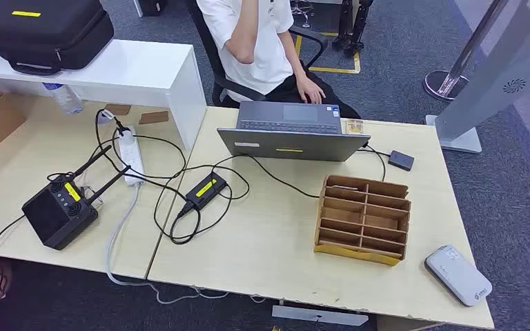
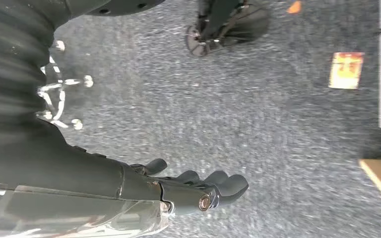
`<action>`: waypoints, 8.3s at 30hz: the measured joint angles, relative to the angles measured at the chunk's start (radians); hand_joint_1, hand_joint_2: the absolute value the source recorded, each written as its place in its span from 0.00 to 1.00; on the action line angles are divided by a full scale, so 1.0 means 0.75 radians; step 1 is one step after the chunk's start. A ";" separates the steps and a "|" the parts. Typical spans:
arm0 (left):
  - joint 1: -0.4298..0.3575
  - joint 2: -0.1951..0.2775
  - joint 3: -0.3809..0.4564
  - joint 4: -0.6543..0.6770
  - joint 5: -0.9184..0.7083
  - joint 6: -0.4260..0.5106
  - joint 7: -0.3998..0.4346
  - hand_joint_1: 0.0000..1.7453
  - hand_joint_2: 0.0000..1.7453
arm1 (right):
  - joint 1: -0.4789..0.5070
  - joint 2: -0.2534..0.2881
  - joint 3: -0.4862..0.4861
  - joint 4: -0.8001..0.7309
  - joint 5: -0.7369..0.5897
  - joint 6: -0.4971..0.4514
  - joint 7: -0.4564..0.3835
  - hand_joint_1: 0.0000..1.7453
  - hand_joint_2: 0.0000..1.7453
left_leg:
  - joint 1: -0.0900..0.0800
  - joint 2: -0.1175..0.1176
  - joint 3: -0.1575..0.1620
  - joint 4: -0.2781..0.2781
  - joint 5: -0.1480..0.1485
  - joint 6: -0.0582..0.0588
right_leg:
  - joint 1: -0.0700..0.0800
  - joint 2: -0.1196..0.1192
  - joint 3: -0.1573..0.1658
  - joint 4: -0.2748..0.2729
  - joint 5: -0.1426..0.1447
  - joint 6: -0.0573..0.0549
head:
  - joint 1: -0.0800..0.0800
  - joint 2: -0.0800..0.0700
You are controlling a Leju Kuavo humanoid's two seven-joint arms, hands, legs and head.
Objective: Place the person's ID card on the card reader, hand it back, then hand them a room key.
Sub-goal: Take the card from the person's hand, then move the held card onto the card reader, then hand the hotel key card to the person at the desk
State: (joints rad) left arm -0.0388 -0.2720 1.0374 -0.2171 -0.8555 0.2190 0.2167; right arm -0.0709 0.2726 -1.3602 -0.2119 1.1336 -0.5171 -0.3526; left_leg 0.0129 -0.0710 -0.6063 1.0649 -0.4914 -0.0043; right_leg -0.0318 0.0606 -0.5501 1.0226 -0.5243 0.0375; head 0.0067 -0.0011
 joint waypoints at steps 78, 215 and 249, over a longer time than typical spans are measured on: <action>-0.009 0.048 -0.112 0.011 -0.273 -0.286 -0.391 0.00 1.00 | -0.124 -1.382 1.458 -1.583 -1.029 0.541 0.199 0.00 1.00 | -0.011 -0.004 -0.004 -0.003 0.008 0.013 | -0.013 -0.002 0.002 -0.004 0.008 0.013 | -0.001 0.000; -0.030 0.030 -0.054 0.011 -0.357 -0.337 -0.330 0.00 1.00 | 0.353 -0.813 1.605 -1.695 -0.241 -0.226 0.043 1.00 1.00 | -0.010 -0.013 -0.004 -0.004 0.008 0.010 | -0.012 -0.010 0.002 -0.004 0.005 0.011 | -0.001 0.000; -0.034 0.030 -0.053 0.011 -0.399 -0.333 -0.330 0.00 1.00 | 0.257 -0.634 1.197 -1.262 -0.151 -0.234 -0.127 1.00 1.00 | -0.009 -0.011 -0.004 -0.004 0.008 0.010 | -0.011 -0.008 0.001 -0.004 0.005 0.011 | -0.001 0.000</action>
State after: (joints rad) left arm -0.0639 -0.2499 0.9979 -0.2090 -1.1546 -0.0304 -0.0309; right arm 0.1215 -0.2032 -0.4626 -1.1583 1.0202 -0.6929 -0.4477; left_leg 0.0064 -0.0792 -0.6093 1.0616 -0.4855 0.0034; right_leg -0.0399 0.0546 -0.5491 1.0195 -0.5203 0.0457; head 0.0060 -0.0011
